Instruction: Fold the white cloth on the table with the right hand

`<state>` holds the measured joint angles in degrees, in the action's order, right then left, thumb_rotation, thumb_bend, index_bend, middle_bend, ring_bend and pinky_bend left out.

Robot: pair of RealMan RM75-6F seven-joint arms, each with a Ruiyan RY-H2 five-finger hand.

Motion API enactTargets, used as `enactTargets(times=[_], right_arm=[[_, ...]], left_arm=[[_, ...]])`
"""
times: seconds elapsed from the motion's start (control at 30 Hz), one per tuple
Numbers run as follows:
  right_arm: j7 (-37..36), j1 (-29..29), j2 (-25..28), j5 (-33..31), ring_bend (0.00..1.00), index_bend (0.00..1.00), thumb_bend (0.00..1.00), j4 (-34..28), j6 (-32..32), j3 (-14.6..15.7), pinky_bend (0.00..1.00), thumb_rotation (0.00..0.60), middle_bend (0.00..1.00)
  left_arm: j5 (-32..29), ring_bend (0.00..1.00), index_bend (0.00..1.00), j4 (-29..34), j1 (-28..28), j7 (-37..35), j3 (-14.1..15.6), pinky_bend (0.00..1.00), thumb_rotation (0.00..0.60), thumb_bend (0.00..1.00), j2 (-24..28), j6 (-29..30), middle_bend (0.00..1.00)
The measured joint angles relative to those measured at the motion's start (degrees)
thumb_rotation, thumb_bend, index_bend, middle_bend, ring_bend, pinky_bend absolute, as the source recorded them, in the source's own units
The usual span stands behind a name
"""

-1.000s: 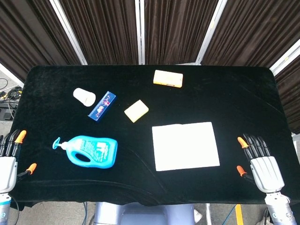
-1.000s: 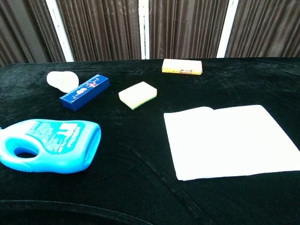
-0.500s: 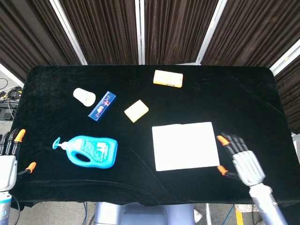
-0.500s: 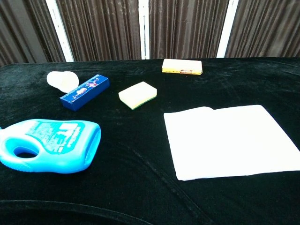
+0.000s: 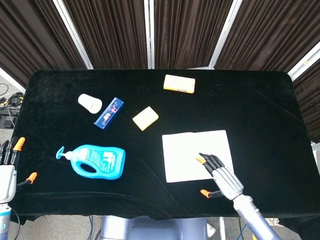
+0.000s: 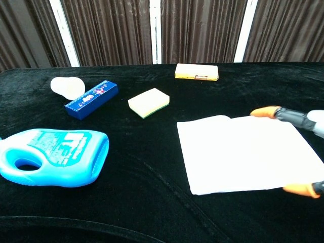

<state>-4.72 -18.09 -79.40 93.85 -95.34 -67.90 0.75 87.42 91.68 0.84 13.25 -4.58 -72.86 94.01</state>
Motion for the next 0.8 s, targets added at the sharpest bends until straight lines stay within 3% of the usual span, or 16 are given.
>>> enactTargets(times=[0.8], right_arm=[[10.0, -1.1, -14.2, -5.7, 0.0, 0.0, 0.09, 10.1, 0.5, -1.7, 0.0, 0.6, 0.0]], left_arm=[[-2.3, 0.0, 0.0, -1.2, 0.4, 0.0, -1.0, 0.0, 0.6, 0.16, -0.6, -0.9, 0.0]])
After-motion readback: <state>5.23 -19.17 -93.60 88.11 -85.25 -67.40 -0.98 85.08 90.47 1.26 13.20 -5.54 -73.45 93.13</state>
